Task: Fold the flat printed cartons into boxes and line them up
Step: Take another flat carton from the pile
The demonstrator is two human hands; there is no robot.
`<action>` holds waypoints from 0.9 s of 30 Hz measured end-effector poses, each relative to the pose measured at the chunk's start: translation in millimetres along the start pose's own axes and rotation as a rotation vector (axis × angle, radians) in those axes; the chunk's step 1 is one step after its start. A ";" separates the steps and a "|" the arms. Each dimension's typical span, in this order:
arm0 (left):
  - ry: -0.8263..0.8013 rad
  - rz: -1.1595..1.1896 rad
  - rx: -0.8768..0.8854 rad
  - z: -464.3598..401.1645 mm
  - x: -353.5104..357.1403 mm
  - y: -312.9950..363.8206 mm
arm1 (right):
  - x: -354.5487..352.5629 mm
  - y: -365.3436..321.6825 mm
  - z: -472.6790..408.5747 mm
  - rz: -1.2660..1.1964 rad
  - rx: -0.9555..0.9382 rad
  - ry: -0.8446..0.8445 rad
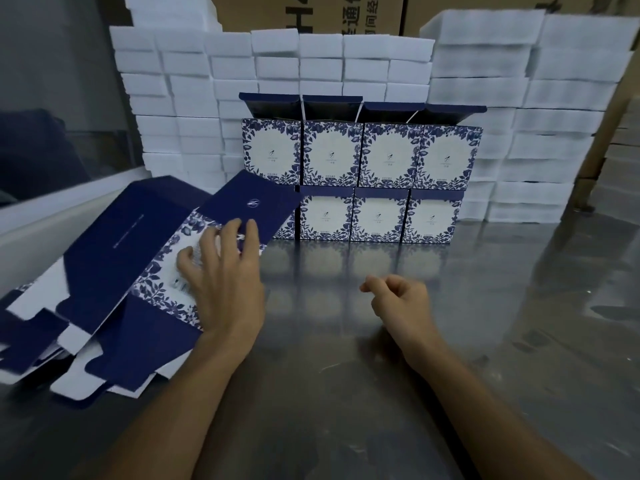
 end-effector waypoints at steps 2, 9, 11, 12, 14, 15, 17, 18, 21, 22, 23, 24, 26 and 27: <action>0.022 -0.009 0.072 5.0 -4.8 13.0 | 2.7 -6.3 3.1 -0.081 0.014 -0.034; 0.128 0.154 0.414 29.4 -11.1 58.9 | 30.8 -34.8 19.9 -0.391 0.115 -0.265; 0.126 0.221 0.471 32.5 -9.3 63.8 | 35.6 -36.6 24.5 -0.468 0.138 -0.280; 0.118 0.255 0.486 33.3 -8.4 64.6 | 36.3 -36.0 25.4 -0.496 0.150 -0.275; 0.074 0.346 0.516 33.5 -5.2 63.8 | 34.0 -33.0 23.8 -0.483 0.155 -0.235; 0.034 0.401 0.527 33.3 -3.7 62.9 | 32.0 -30.2 21.4 -0.452 0.151 -0.196; -0.046 0.479 0.515 31.4 -1.7 59.5 | 26.9 -24.8 14.2 -0.403 0.140 -0.092; -0.061 0.490 0.492 29.2 -0.7 56.8 | 23.5 -22.9 10.3 -0.398 0.141 -0.035; -0.007 0.442 0.359 19.0 1.8 42.6 | 6.8 -16.2 -1.6 -0.390 0.151 0.137; 0.015 0.428 0.288 15.2 2.7 36.1 | 0.1 -14.7 -4.7 -0.380 0.151 0.199; 0.027 0.417 0.213 11.6 4.3 29.1 | -6.7 -13.4 -6.7 -0.367 0.150 0.256; 0.027 0.403 0.140 8.3 6.9 21.5 | -12.5 -11.5 -8.9 -0.354 0.148 0.302; -0.029 0.421 0.009 3.8 11.9 8.5 | -20.9 -7.5 -10.7 -0.343 0.172 0.365; -0.088 0.500 -0.046 2.6 14.7 4.3 | -23.7 -6.0 -11.1 -0.352 0.194 0.386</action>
Point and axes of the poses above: each hand's wrist, its own z-axis away from the middle knuckle, its own x-axis out of the palm, y = z × x, the point moved 3 cm from there along -z, towards the middle knuckle, and after that the axes turned 5 degrees about -x, right-handed, at the moved point
